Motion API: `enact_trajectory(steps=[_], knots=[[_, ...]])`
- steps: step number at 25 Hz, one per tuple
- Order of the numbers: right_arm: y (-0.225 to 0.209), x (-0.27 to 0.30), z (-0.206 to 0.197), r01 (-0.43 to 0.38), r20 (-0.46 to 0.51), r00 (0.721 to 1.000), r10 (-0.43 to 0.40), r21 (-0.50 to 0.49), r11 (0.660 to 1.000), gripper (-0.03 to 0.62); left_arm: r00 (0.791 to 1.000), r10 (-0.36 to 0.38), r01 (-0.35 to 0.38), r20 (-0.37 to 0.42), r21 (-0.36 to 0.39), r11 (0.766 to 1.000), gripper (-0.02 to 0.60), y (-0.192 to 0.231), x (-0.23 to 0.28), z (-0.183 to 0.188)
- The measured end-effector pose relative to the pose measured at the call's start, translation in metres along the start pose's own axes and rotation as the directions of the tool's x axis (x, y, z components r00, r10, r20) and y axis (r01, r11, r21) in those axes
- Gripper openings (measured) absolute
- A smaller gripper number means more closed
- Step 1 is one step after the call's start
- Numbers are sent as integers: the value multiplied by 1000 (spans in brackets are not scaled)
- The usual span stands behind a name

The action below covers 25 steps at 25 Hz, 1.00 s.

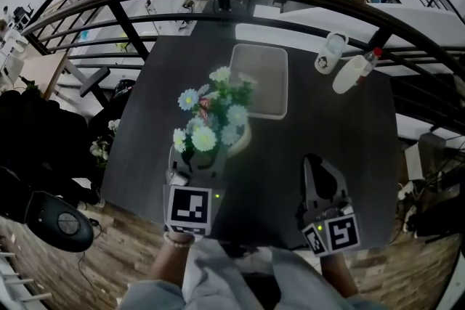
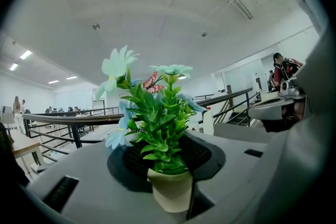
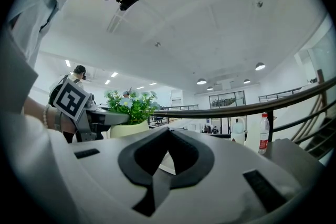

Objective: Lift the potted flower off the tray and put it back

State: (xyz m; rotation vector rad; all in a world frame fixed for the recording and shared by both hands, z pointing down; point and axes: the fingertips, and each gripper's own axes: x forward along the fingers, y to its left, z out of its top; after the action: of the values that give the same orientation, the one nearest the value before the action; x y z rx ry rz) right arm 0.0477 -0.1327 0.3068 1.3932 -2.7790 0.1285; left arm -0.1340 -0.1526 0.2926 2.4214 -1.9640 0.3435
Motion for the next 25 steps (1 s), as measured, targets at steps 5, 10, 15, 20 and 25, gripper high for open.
enact_trajectory(steps=[5, 10, 15, 20, 25], knots=[[-2, -4, -4, 18, -13, 1000, -18, 2, 1000, 3, 1000, -9, 9, 0, 1, 1000, 146, 0, 6, -5], [-5, -4, -8, 47, -27, 999, -47, 4, 999, 3, 1000, -18, 18, -2, -14, 1000, 146, 5, 20, -11], [-5, -4, -16, 71, -57, 996, -71, 11, 997, 3, 1000, -28, 28, 13, 7, 1000, 146, 13, 41, -21], [-8, 0, -25, 109, -74, 992, -107, 22, 994, 3, 999, -39, 39, 2, 6, 999, 147, 22, 69, -31], [-12, 2, -34, 142, -102, 985, -138, 26, 990, 3, 998, -59, 59, 1, 9, 998, 146, 25, 99, -36]])
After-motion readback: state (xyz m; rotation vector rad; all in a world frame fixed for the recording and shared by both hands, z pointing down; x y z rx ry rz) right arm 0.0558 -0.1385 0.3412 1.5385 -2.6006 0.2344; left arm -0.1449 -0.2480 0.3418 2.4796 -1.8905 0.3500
